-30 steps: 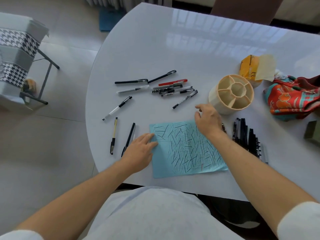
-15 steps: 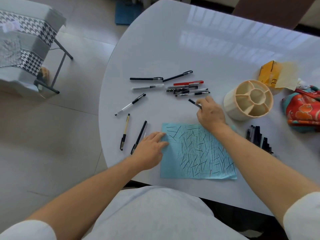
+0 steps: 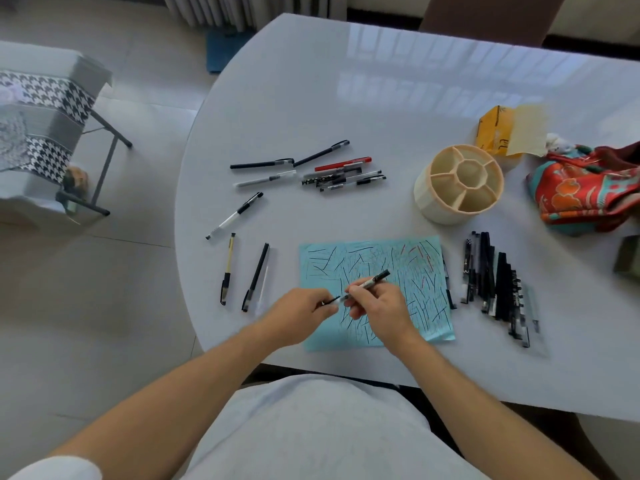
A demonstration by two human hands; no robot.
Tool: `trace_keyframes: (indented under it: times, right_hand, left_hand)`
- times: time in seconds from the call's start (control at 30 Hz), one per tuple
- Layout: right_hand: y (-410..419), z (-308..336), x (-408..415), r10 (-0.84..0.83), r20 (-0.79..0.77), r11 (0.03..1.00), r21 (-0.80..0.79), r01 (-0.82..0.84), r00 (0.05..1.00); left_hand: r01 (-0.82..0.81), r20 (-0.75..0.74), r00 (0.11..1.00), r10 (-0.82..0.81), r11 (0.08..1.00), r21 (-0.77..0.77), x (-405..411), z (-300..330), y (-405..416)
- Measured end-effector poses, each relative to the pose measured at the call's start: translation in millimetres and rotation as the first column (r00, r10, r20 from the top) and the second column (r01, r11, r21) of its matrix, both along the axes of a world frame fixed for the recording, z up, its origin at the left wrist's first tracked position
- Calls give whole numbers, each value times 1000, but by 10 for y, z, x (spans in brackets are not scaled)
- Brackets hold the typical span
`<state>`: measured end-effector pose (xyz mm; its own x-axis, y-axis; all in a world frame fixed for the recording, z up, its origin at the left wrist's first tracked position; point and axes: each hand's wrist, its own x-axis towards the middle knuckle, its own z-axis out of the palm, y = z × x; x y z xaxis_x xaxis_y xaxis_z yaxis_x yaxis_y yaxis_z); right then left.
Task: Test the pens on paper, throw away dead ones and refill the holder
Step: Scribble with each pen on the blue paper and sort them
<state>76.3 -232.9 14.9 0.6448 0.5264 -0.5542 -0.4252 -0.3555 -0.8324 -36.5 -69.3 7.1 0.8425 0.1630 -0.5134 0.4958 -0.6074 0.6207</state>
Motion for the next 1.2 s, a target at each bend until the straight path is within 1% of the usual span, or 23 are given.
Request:
trace_keyframes:
  times: [0.1, 0.17, 0.23, 0.3, 0.33, 0.4, 0.53, 0.6, 0.67, 0.73, 0.87, 0.93, 1.0, 1.03, 1.1, 1.13, 1.2]
  right_hand:
    - [-25, -35, -75, -40, 6, 999, -11, 40, 999]
    - [12, -48, -112, -81, 31, 995, -48, 83, 996]
    - [36, -78, -80, -199, 36, 975, -94, 201, 979]
    - [2, -100, 76, -332, 42, 932, -142, 334, 942]
    - [-27, -110, 161, -340, 64, 925, -159, 346, 938]
    - [-51, -128, 261, -263, 96, 949, -155, 276, 960]
    - [138, -136, 89, -32, 92, 995, -95, 41, 995]
    - [269, -144, -37, 19, 122, 996, -85, -9, 992]
    - [366, -172, -111, 52, 178, 993, -109, -33, 983]
    - [421, -208, -131, 122, 256, 984, -160, -82, 959]
    - [462, -276, -112, 263, 366, 956, -226, -189, 892]
    - [464, -278, -106, 317, 411, 941, -250, -228, 855]
    - [448, -268, -85, 368, 446, 919, -310, -245, 816]
    - [430, -262, -63, 381, 455, 908, -346, -234, 805]
    - [374, -254, -3, 356, 464, 907, -382, -180, 811]
    - [335, -249, 22, 322, 459, 917, -369, -152, 828]
    - [248, -221, 41, 218, 408, 953, -285, -103, 887]
  left_hand:
    - [-6, 23, 1000, 5, 999, 50, -80, -10, -24]
    - [-21, 44, 999, 17, 995, 98, -80, 11, -55]
    - [-47, 40, 998, 41, 983, 177, -89, 3, -48]
    - [-70, 1, 997, 72, 965, 252, -195, -47, 29]
    - [-69, -18, 997, 77, 958, 278, -279, -70, 81]
    - [-48, -10, 999, 53, 950, 309, -432, -99, 162]
    - [-30, 151, 988, -20, 945, 325, -505, -141, 102]
    - [9, 155, 986, -62, 948, 319, -487, -158, 39]
    - [61, 149, 982, -113, 946, 317, -491, -192, 4]
    - [76, 153, 979, -131, 944, 322, -504, -212, -11]
    - [64, 138, 984, -111, 949, 309, -504, -201, -10]
    - [63, 126, 986, -106, 950, 306, -494, -195, -11]
    - [58, 114, 989, -97, 951, 305, -488, -196, -11]
    - [57, 108, 990, -94, 951, 305, -487, -199, -13]
    - [57, 99, 991, -91, 951, 303, -487, -207, -12]
    - [57, 98, 991, -90, 952, 301, -487, -215, -9]
    - [44, 106, 991, -78, 956, 290, -487, -230, -2]
